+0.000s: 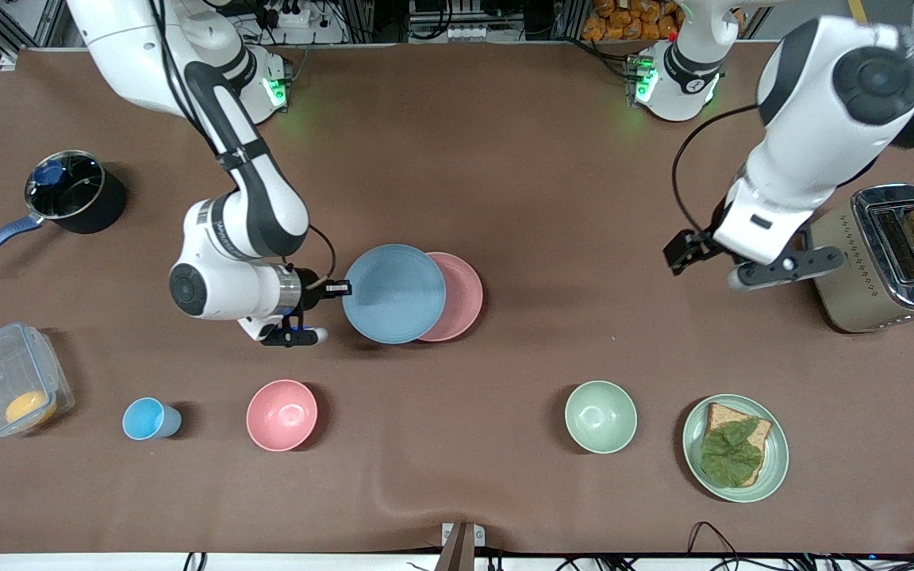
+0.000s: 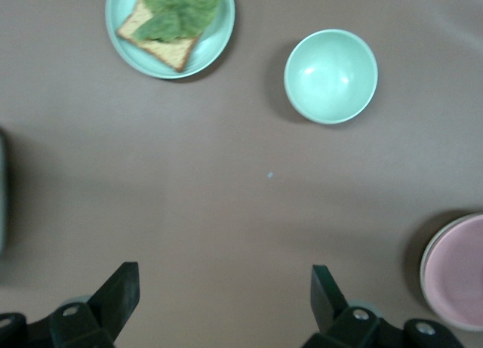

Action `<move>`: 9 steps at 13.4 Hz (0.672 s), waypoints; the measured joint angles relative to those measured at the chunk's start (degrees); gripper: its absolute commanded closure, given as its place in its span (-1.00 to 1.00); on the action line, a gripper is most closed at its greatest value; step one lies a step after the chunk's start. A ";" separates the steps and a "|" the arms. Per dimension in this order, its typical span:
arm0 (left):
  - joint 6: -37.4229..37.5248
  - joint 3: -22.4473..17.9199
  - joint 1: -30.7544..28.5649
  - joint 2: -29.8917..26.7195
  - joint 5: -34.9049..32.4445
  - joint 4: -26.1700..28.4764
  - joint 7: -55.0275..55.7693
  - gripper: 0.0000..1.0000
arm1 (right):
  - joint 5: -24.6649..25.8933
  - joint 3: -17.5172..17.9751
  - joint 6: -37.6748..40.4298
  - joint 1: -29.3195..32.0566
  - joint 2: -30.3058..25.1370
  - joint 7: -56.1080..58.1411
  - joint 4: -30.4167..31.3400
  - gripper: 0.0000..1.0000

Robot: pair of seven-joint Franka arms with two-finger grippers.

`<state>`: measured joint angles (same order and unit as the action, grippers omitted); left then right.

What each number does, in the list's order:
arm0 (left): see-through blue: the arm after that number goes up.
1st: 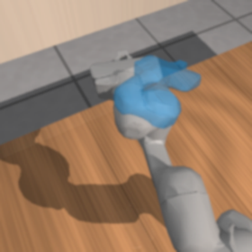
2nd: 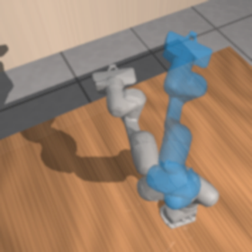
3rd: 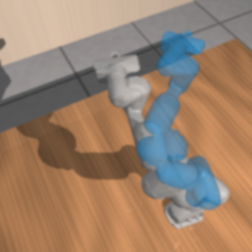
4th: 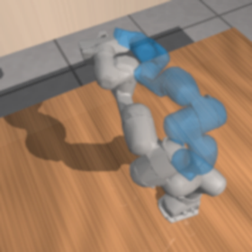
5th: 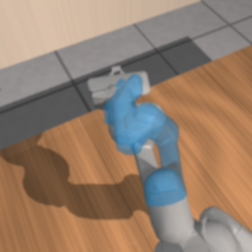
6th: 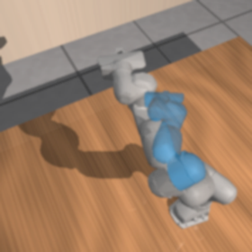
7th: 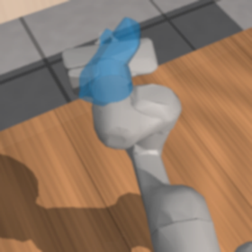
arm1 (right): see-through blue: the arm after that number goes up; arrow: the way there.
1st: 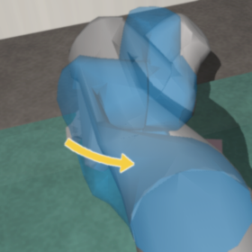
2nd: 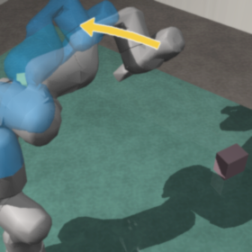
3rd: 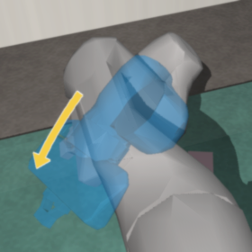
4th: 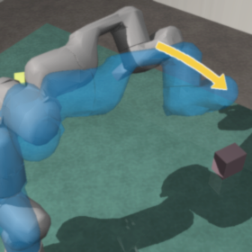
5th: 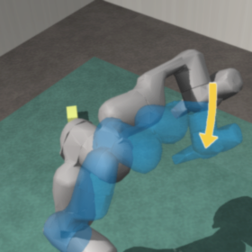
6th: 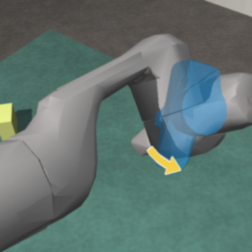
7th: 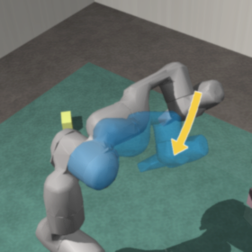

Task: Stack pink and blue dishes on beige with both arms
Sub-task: 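Lower the blue plate onto the pink plate and open the right gripper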

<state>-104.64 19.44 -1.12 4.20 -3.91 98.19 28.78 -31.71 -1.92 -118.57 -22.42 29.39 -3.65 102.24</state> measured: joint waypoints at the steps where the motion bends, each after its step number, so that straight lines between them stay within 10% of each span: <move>1: 3.48 -0.06 -0.33 -0.68 0.00 -2.07 -1.62 -1.00 | -0.09 0.01 -0.91 -0.91 0.15 -0.97 0.17 1.00; 9: 11.59 -7.53 -1.15 -4.90 1.25 -6.43 -11.09 -1.00 | -0.52 -0.01 -10.36 -8.09 3.51 -8.64 0.57 1.00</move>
<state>-93.05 11.91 -2.27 -0.70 -2.66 91.76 17.69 -32.23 -1.94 -128.92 -30.50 32.90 -12.29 102.80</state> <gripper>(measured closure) 0.000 0.947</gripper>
